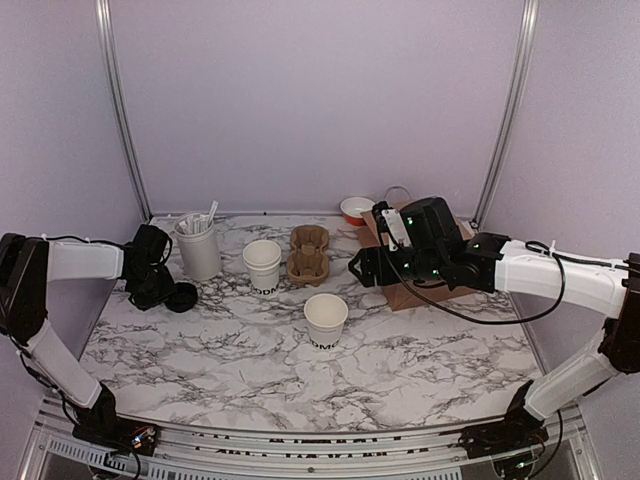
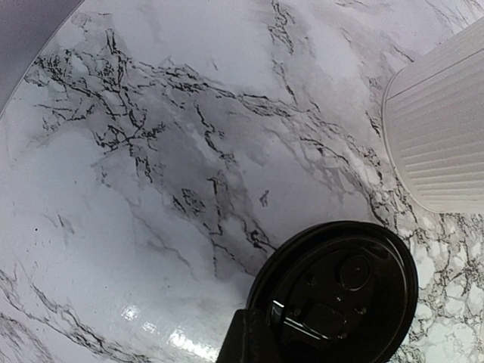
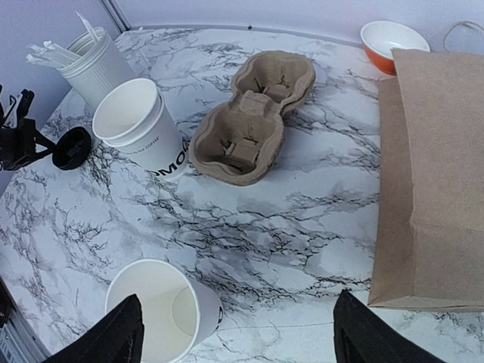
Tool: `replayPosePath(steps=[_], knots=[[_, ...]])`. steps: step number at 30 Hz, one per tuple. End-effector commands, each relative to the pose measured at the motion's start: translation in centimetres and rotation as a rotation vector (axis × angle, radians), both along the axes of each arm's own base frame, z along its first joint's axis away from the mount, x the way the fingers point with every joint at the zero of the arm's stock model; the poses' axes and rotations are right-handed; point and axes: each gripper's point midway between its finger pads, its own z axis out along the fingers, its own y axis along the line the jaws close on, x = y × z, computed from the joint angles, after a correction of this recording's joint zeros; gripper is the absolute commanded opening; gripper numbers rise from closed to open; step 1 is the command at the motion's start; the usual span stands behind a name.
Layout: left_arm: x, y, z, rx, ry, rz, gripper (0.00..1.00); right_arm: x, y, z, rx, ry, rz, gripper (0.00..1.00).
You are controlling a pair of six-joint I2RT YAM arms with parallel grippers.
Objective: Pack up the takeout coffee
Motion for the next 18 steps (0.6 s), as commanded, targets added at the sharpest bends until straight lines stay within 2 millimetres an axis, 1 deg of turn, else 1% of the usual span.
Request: replayPosePath(steps=[1,4,8,14,15,16,18], knots=[[0.1,-0.3,1.2,-0.02,-0.033,-0.022,0.0,0.5,0.1,1.4,0.041,-0.024,-0.008,0.83],[0.1,-0.4,1.9,-0.024,-0.047,-0.035,0.0,0.5,0.2,1.4,0.042,-0.023,-0.008,0.83],[-0.2,-0.5,2.5,-0.027,-0.049,-0.048,0.0,0.7,0.4,1.3,0.043,-0.023,-0.006,0.83],[-0.6,-0.6,2.5,-0.036,-0.045,-0.058,0.0,0.7,0.8,1.2,0.042,-0.017,0.008,0.83],[-0.7,-0.7,2.3,-0.038,-0.04,-0.062,0.05,0.7,0.8,1.2,0.044,-0.017,0.009,0.83],[-0.8,-0.7,2.1,-0.04,-0.033,-0.063,0.13,0.7,0.8,1.2,0.043,-0.018,0.01,0.83],[-0.8,-0.7,1.8,-0.036,-0.022,-0.065,0.23,0.7,0.9,1.3,0.044,-0.017,0.011,0.83]])
